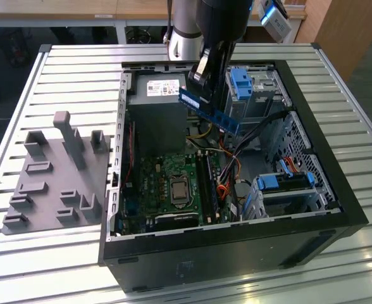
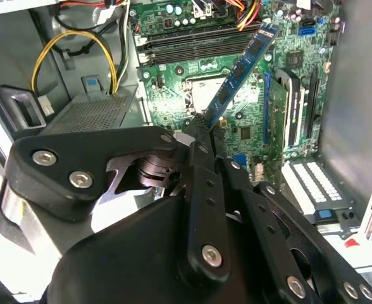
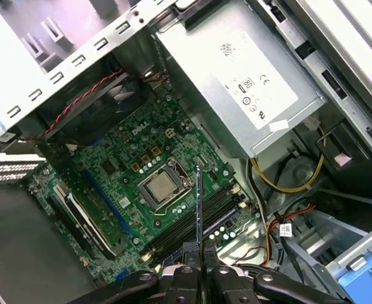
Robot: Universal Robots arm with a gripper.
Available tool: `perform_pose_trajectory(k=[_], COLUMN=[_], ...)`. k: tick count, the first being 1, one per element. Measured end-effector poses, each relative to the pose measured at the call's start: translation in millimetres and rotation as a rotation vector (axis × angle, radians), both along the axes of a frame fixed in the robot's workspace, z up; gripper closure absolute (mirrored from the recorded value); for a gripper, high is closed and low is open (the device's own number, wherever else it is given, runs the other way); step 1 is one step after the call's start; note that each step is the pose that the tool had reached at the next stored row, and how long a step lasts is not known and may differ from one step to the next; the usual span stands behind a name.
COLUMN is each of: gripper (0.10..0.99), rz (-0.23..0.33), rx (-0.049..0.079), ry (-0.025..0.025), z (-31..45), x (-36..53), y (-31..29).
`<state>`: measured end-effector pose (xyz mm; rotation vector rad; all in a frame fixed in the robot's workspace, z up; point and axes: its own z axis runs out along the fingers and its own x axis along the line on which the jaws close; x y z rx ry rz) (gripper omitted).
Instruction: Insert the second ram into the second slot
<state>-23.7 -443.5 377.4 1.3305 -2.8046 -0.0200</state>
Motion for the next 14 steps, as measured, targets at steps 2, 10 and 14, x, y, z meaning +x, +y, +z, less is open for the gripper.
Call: perform_pose_trajectory(k=[2, 10, 14], gripper=[0.949, 0.949, 0.949], rz=[-0.021, -0.103, -0.142], rx=[-0.001, -0.003, -0.004], ry=[0.0, 0.0, 0.0], z=[-0.1, -0.3, -0.5], x=[0.0, 0.0, 0.0], y=[0.0, 0.0, 0.0])
